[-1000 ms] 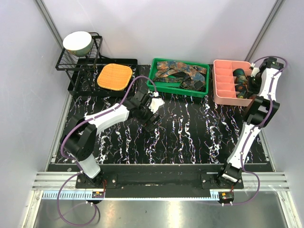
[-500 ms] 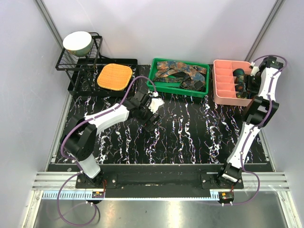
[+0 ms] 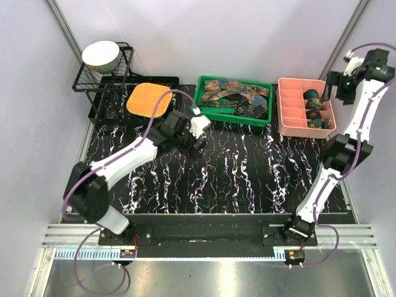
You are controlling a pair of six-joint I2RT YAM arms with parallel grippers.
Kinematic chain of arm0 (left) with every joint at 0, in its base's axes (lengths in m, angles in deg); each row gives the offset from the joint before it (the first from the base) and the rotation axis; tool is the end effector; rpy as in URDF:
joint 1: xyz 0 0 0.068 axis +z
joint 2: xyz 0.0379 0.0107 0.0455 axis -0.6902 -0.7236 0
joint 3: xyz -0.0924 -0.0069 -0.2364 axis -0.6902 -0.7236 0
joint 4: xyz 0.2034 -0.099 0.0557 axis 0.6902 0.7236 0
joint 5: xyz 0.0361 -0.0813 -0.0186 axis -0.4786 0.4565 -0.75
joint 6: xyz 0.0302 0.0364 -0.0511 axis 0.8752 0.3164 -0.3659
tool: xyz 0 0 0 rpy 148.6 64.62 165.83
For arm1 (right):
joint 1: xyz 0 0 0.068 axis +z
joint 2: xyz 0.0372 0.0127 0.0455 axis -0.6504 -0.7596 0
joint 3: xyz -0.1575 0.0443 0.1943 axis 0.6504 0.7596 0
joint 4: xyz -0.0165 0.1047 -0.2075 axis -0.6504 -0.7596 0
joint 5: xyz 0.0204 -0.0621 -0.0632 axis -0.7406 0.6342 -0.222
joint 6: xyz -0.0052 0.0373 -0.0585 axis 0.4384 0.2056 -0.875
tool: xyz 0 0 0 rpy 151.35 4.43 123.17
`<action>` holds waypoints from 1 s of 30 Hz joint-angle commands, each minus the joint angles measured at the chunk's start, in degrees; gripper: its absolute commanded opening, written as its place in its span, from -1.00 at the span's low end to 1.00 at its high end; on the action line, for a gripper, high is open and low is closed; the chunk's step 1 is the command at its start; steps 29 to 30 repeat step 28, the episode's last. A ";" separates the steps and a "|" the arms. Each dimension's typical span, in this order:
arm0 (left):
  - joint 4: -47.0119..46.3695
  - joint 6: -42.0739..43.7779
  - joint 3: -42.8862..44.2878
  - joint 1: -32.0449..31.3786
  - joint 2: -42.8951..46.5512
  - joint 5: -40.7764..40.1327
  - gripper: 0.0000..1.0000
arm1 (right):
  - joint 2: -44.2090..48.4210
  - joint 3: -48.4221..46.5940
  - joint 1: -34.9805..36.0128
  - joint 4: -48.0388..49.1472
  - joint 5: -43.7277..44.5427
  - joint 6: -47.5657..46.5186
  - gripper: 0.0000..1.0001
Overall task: Roll the ties
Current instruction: Reset both arms
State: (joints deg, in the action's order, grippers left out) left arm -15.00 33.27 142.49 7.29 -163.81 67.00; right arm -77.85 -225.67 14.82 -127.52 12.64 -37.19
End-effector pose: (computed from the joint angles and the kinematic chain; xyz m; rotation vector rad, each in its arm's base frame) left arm 0.2531 -0.1993 0.2354 1.0518 2.1897 -0.4266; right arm 0.3912 -0.1741 0.3241 0.0580 2.5214 -0.0090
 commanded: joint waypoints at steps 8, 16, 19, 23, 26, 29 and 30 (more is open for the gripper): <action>8.74 -8.83 17.68 8.84 7.85 5.22 0.97 | 18.41 14.57 -0.61 4.43 -36.86 12.56 0.99; 18.16 -9.62 12.19 16.14 14.26 4.36 0.97 | 40.08 59.10 9.83 20.39 -26.56 6.34 0.99; 19.65 -8.92 7.17 16.85 16.72 1.37 0.98 | 46.16 72.48 13.89 25.32 -22.14 6.06 0.99; 19.39 -8.04 -3.02 17.72 20.32 -2.49 0.97 | 50.22 81.55 14.95 26.93 -19.34 6.33 0.99; 18.08 -8.83 -6.11 20.00 22.17 -3.30 0.97 | 54.70 86.21 14.95 27.46 -18.10 6.68 0.99; 17.99 -9.18 -5.95 21.42 22.35 -3.73 0.97 | 57.60 87.10 14.95 27.72 -18.19 6.68 0.99; 17.99 -9.18 -5.95 21.42 22.35 -3.73 0.97 | 57.60 87.10 14.95 27.72 -18.19 6.68 0.99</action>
